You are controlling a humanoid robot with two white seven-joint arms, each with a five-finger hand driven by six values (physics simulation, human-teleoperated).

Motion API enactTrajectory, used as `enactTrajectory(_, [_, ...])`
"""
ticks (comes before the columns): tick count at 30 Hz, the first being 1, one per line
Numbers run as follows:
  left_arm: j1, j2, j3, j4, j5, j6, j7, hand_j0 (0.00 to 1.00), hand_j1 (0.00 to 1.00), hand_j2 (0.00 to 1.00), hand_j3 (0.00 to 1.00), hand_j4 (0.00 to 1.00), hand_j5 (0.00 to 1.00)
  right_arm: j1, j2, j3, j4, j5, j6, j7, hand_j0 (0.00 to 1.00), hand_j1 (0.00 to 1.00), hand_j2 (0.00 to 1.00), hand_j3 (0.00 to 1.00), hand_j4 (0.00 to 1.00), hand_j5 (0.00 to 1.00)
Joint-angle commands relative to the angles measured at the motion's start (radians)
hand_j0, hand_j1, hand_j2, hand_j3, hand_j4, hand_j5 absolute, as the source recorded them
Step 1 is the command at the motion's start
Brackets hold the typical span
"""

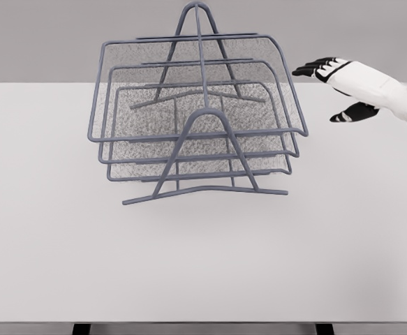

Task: Pull out the upper folder box with right arm

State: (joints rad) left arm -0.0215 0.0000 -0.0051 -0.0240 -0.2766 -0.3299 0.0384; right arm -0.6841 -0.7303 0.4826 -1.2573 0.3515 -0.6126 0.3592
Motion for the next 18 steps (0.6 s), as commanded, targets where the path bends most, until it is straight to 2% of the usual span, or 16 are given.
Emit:
enactTrajectory(1, [0.000,0.000,0.000,-0.001,0.000,0.000,0.000,1.00,1.00,1.00,1.00,1.00,1.00,-0.003,0.022,0.047,0.019,-0.014,0.002,0.000,1.00,1.00,1.00,1.00,1.00,1.00])
enactTrajectory(9, [0.000,0.000,0.000,-0.001,0.000,0.000,0.000,1.00,1.00,1.00,1.00,1.00,1.00,-0.018,0.028,0.065,0.019,-0.009,0.002,-0.005,1.00,1.00,1.00,1.00,1.00,1.00])
enactTrajectory(18, [0.000,0.000,0.000,-0.001,0.000,0.000,0.000,1.00,1.00,1.00,1.00,1.00,1.00,-0.034,0.023,0.065,-0.024,0.012,0.002,0.003,1.00,1.00,1.00,1.00,1.00,1.00])
